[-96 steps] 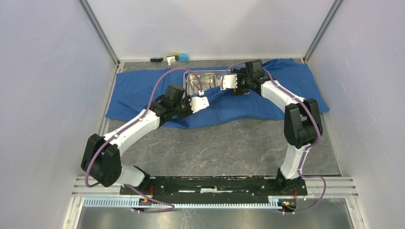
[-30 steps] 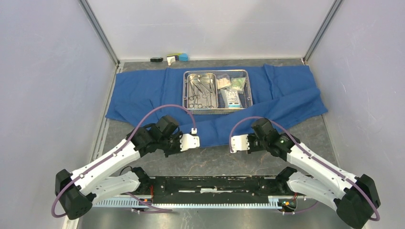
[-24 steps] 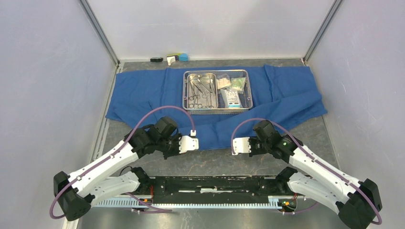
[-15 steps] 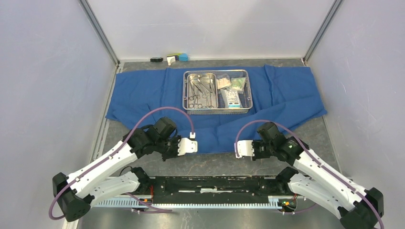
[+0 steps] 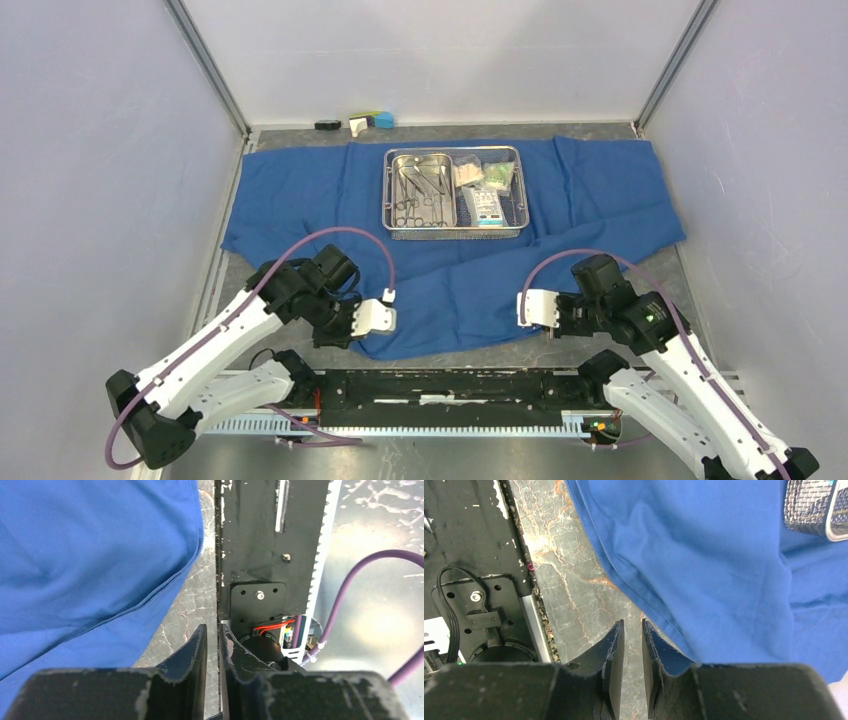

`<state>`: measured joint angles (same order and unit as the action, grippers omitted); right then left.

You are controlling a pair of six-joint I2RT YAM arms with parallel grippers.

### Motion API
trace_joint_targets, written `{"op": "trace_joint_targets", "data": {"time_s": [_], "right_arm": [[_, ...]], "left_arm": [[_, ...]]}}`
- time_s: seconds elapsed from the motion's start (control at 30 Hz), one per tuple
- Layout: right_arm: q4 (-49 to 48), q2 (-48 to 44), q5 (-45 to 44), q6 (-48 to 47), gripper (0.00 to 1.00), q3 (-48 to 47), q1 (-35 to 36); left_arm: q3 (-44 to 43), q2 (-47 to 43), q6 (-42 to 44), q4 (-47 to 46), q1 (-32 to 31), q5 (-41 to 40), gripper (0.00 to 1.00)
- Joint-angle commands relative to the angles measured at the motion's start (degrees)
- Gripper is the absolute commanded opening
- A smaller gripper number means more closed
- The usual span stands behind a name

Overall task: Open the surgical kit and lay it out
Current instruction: Open the surgical kit at the center of the board.

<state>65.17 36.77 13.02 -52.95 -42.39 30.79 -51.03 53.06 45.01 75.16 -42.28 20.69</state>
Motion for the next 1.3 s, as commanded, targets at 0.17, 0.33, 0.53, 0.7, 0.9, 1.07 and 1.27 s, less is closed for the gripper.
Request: {"op": "trace_joint_targets", "data": {"time_s": [0.17,0.33,0.53,0.7,0.9,1.07,1.27], "right_arm": [[-9.77,-1.89,-11.04,5.92,0.29,-1.64,-1.84],[-21.05,4.97,-16.62,12.68,0.38,-3.04,-2.99],[-30.26,13.83,-16.85,16.33,0.48,-5.92,-3.72],[-37.45,18.14,-15.03,17.08,0.48,-5.63,-4.07],[-42.99,24.25,-9.84,16.39,0.50,-4.70,-4.07],[-46.52,27.33,-4.24,16.59,0.63,-5.20,-4.00],[-50.22,30.61,-3.85,18.45,0.63,-5.62,-3.85]], "left_arm": [[-2.43,-5.46,-3.47,-4.12,1.84,-2.10,0.39],[-1.76,-4.68,-13.13,-17.56,2.97,-21.20,0.68],[-2.01,4.62,-18.63,-26.24,25.44,-23.61,0.78],[-3.57,12.67,-24.99,-31.47,35.68,-21.74,0.82],[-7.23,18.79,-33.70,-38.10,38.55,-25.07,0.87],[-10.72,23.36,-43.59,-39.77,40.28,-27.58,0.90],[-12.07,29.40,-56.47,-39.76,40.23,-35.61,0.94]]}}
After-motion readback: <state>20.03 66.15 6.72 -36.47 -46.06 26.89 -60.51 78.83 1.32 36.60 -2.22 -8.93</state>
